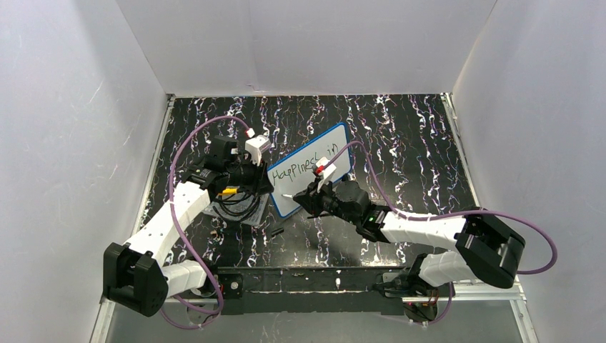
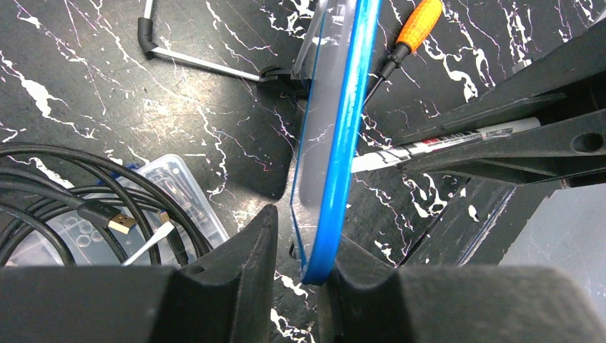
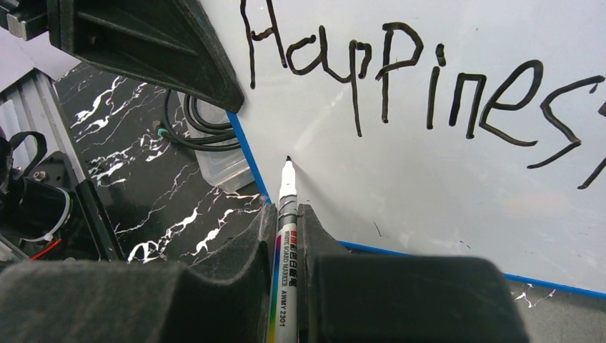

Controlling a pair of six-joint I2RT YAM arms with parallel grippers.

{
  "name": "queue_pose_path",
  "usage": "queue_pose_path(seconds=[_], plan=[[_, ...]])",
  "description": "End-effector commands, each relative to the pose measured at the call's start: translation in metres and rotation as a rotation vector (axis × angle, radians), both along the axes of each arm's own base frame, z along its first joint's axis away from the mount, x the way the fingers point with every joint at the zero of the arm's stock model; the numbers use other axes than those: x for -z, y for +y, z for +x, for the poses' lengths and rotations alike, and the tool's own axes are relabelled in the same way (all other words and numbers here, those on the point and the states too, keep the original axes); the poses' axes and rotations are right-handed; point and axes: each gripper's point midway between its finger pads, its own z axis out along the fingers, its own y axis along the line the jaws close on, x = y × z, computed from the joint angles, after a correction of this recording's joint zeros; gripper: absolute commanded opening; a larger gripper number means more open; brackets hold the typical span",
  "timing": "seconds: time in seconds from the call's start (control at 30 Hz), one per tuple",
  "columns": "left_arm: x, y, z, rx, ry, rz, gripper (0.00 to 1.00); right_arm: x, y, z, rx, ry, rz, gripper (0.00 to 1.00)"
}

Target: Write a sentence on the whiteboard

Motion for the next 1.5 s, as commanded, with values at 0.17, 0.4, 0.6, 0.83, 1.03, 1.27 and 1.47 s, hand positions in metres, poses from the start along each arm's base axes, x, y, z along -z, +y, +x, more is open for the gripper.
queue_pose_path(seconds=[0.17, 0.4, 0.6, 0.83, 1.03, 1.27, 1.47], plan=[[-0.011, -0.005, 0.000, 0.034, -0.035, -0.014, 0.07, -0.015, 0.006, 0.011, 0.034, -0.055, 0.025, 0.01], [-0.014, -0.006, -0.002, 0.040, -0.045, -0.019, 0.00, 0.004, 0.004, 0.008, 0.027, -0.020, -0.027, 0.01], [-0.016, -0.006, -0.001, 0.039, -0.054, -0.023, 0.00, 0.023, -0.002, 0.000, 0.018, 0.024, -0.060, 0.01], [-0.016, -0.006, -0.001, 0.037, -0.055, -0.022, 0.00, 0.019, -0.004, -0.002, 0.017, 0.017, -0.054, 0.01], [-0.016, -0.006, -0.001, 0.036, -0.054, -0.020, 0.00, -0.005, -0.006, -0.005, 0.008, -0.016, 0.012, 0.01], [-0.016, -0.006, -0.001, 0.037, -0.056, -0.020, 0.00, -0.010, -0.014, 0.003, 0.070, -0.038, 0.021, 0.01], [-0.017, -0.007, -0.002, 0.042, -0.055, -0.024, 0.00, -0.006, -0.014, 0.009, 0.094, -0.047, 0.000, 0.01]])
